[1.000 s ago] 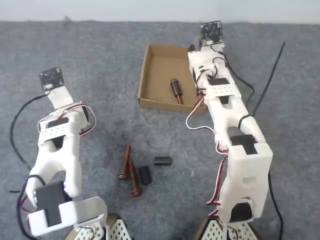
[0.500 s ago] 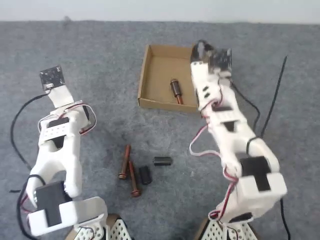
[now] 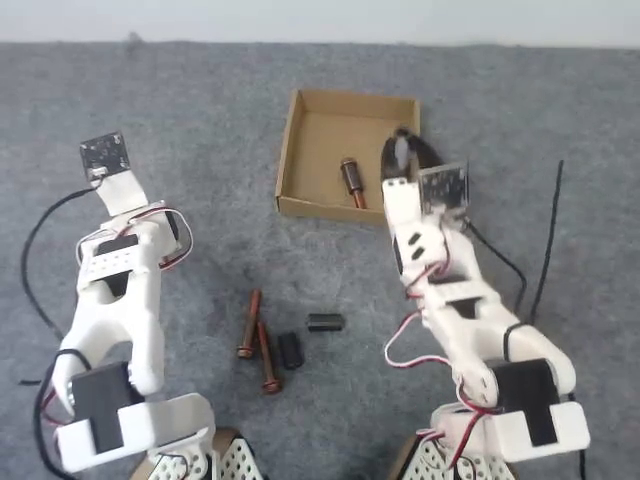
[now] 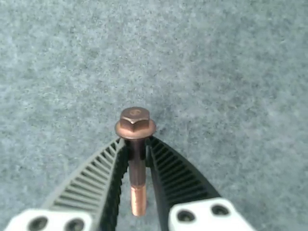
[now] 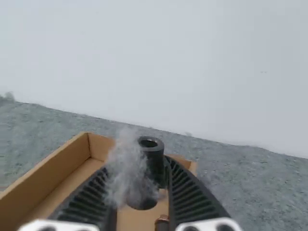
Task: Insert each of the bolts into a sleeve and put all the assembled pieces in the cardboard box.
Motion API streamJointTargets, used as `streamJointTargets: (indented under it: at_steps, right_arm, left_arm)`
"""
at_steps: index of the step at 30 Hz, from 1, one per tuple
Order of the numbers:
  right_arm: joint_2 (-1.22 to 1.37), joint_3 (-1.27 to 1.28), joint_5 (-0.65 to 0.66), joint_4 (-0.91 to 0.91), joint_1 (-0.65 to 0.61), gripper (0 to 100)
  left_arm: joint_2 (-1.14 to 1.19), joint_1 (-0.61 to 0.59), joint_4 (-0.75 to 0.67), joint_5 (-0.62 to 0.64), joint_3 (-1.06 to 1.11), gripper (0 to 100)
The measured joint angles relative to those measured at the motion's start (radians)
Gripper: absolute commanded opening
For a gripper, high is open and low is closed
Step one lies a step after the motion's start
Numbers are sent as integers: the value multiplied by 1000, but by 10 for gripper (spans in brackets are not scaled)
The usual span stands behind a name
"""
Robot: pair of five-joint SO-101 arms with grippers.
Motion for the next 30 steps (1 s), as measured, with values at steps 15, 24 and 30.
streamJointTargets:
  at_steps: [15, 24, 30]
  right_arm:
    - [-12, 350, 0, -420, -117, 6]
    - [-12, 480, -37, -559, -133, 6]
    - [-14, 512, -77, -618, -137, 6]
  left_arm:
    - [0, 0, 0, 0, 0, 11]
    - [0, 0, 0, 0, 0, 11]
    - [0, 0, 0, 0, 0, 11]
